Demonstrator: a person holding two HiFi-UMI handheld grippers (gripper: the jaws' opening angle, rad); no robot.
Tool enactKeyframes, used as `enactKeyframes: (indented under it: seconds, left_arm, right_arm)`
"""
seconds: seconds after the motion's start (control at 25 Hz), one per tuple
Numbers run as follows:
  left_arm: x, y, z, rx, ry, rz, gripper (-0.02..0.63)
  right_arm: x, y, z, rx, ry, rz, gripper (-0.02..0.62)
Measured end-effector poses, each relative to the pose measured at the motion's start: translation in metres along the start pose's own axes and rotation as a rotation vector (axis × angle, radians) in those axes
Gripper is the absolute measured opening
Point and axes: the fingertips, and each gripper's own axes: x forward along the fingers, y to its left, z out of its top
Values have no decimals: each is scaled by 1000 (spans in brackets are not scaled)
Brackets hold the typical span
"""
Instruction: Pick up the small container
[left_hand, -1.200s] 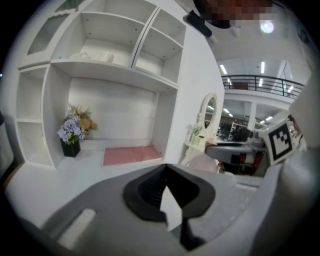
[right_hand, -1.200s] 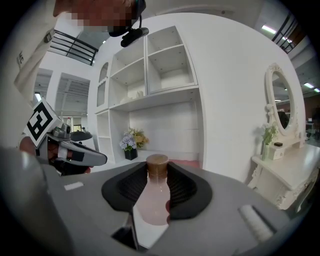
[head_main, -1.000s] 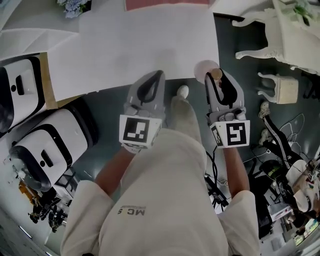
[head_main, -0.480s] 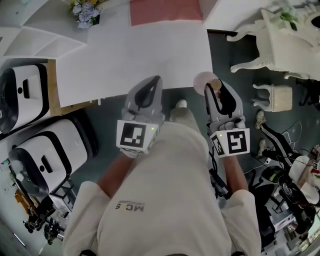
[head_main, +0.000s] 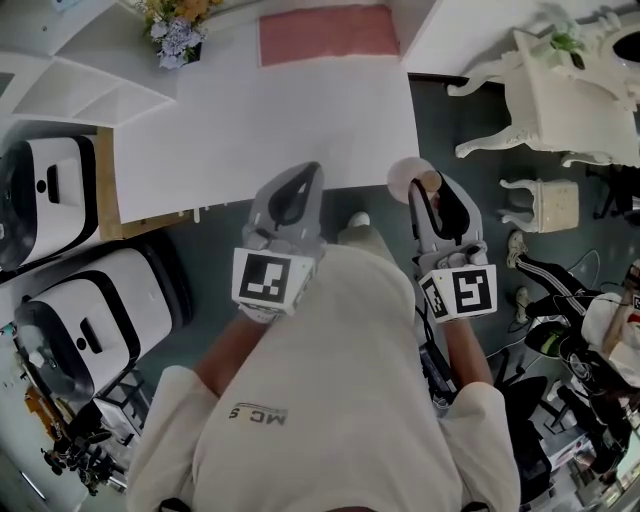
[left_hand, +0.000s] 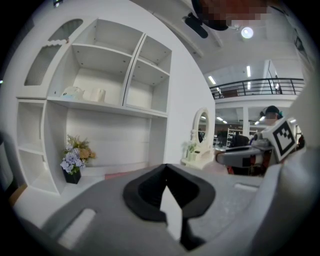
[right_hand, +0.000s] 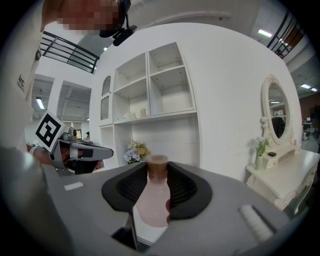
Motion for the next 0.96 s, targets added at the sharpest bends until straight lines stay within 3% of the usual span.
enactKeyframes:
  seconds: [0.96]
  left_arm:
    - [12,-2,-5,-13,32,-15,0]
  right_arm:
    - [3,-16,-5,18,2,-37,123]
